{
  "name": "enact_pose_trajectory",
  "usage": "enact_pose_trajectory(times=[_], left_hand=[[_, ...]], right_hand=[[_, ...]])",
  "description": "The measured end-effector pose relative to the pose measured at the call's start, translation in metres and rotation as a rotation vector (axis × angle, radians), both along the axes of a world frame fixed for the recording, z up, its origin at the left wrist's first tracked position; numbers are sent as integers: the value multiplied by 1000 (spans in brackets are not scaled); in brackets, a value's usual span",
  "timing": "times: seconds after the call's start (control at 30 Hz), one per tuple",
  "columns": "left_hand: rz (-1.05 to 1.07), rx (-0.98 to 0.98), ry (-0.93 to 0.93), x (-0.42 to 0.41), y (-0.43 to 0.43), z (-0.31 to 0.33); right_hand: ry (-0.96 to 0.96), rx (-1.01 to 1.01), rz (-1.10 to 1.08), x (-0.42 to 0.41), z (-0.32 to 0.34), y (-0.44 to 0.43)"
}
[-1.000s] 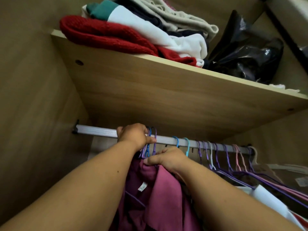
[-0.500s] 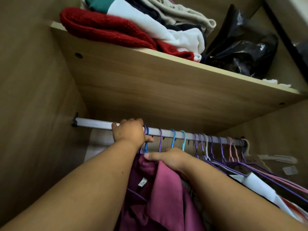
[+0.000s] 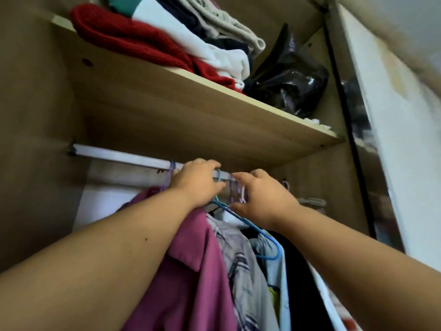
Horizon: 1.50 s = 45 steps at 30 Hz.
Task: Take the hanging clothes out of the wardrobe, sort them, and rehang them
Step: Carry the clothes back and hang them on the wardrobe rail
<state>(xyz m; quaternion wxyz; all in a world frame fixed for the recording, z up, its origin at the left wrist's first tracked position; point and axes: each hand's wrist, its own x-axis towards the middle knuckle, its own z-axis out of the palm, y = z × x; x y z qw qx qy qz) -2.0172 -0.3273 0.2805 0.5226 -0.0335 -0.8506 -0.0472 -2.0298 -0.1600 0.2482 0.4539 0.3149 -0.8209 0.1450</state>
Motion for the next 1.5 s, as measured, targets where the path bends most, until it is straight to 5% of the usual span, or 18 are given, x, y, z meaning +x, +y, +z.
enact_pose_trajectory(times=[0.27,0.67,1.1,1.5], left_hand=[[-451,-225,-244,70,159,-133],[-1037,-181,-719,242,324,-346],[-1482,-525,-1021,461,230,-522],[-1819,-1015,-1053,696,141,-560]], right_hand=[[-86,48,-340,97,-127,164],[-533,-36,-908,338,-334,290],[-954,-475,-1433,641,-514,124],[-981,-771,-1872,915,-532,-61]])
